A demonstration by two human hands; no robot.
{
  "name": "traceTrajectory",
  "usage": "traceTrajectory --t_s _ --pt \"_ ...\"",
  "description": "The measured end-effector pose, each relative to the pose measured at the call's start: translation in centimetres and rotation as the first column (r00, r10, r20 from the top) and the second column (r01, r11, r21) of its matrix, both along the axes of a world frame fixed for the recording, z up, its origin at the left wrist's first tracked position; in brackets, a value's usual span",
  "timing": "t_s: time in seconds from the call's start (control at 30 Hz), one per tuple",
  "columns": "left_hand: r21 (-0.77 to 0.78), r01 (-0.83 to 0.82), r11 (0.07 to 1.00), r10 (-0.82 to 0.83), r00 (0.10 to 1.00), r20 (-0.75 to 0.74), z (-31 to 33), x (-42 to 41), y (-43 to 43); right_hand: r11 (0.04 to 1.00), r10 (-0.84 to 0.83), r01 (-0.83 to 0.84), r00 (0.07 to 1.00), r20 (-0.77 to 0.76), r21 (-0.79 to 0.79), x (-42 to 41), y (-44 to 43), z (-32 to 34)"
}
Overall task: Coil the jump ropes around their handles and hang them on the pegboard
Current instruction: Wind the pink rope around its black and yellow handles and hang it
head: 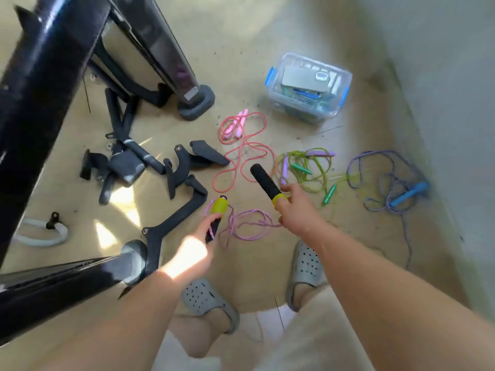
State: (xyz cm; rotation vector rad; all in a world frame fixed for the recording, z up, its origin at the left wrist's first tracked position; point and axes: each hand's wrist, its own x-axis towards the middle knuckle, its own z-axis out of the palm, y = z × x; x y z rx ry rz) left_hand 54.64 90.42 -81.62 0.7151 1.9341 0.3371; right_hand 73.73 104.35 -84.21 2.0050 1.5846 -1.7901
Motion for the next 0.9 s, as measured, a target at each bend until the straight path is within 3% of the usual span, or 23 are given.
traceTrajectory --t_s 0.13,0.3,0.57,0.73,0.83,0.9 --pt "0.027 0.060 0.998 -0.060 0.998 -0.022 14.1 2.6 3.2 0.994 -0.108 0.105 0.988 -0.109 -0.031 5.0 0.5 14.5" --pt "0.082 -0.081 0.993 0.070 0.989 0.131 30.0 5.4 6.8 0.975 -0.201 0.216 0.949 -0.242 0.039 10.8 0.8 31.1" --pt "0.322 -0.155 0.934 0.024 0.926 0.376 45.8 11.6 14.7 0.928 -0.200 0.311 0.880 -0.431 0.204 19.6 2.0 46.2" --pt "0.447 0.237 0.863 -0.381 0.886 0.266 50.2 14.2 17.1 0.923 -0.048 0.163 0.948 -0.316 0.349 21.8 1.0 51.7" --pt "0.463 0.451 0.763 -0.597 0.767 0.236 51.9 15.9 18.1 0.873 -0.086 0.174 0.974 -0.209 0.456 21.9 -0.8 53.9" --pt "0.496 0.613 0.615 -0.761 0.626 0.171 52.1 17.1 18.7 0.842 -0.140 0.208 0.975 -0.170 0.497 21.6 -2.6 55.2"
